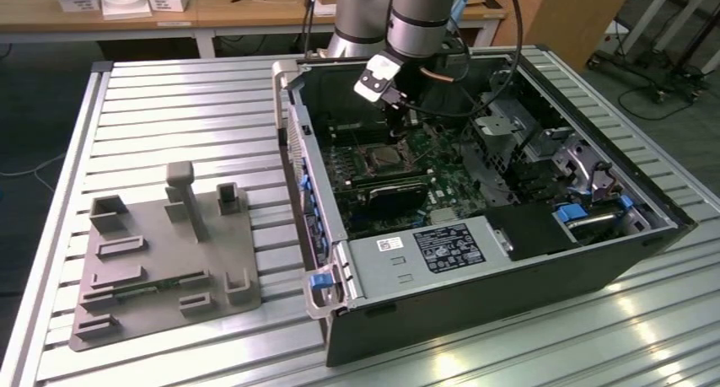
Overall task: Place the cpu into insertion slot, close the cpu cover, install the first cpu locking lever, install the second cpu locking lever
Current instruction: 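Close the cpu cover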
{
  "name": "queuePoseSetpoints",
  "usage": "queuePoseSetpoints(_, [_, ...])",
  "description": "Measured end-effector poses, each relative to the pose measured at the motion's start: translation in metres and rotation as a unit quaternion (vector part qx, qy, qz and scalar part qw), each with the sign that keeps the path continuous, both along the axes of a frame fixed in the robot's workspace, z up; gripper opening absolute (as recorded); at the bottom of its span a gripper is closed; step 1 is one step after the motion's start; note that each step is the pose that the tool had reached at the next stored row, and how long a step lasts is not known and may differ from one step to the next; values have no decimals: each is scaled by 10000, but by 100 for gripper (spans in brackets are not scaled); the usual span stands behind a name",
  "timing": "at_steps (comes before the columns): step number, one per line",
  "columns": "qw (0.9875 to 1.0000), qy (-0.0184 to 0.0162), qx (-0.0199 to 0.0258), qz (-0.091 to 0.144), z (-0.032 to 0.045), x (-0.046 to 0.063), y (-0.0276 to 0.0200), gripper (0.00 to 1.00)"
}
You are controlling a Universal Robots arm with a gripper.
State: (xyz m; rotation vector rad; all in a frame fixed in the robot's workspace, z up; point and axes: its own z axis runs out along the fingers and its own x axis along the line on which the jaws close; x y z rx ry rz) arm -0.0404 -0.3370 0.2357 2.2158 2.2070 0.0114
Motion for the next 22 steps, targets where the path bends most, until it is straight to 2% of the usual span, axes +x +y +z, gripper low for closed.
queuePoseSetpoints(18, [9999, 0, 0, 120, -1, 1, 0, 10])
queuePoseSetpoints(22, [9999, -1, 2, 119, -8, 69, 0, 10])
